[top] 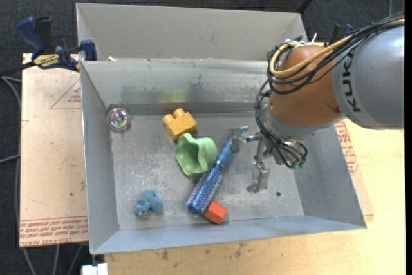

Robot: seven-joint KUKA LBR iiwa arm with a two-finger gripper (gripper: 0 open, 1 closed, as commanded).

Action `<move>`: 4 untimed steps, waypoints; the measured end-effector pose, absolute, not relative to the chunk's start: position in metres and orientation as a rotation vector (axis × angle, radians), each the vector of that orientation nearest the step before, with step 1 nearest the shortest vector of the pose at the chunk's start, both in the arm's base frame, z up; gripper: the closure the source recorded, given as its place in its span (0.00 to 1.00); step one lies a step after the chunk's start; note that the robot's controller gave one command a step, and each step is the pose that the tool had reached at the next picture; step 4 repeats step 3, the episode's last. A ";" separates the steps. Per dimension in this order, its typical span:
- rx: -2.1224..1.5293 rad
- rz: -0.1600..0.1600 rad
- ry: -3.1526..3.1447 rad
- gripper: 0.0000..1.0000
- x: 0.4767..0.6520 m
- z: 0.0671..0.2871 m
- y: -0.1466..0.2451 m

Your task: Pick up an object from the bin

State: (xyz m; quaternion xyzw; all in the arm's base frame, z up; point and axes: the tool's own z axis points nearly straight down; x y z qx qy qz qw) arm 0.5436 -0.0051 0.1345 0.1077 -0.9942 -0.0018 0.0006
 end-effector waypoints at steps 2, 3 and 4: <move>0.424 -0.001 -3.115 1.00 0.580 0.070 0.046; 0.436 0.002 -3.123 1.00 0.634 0.212 0.035; 0.436 0.002 -3.123 1.00 0.634 0.212 0.035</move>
Offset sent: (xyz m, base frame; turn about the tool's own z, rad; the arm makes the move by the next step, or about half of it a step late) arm 0.0356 0.0505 -0.0645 -0.0534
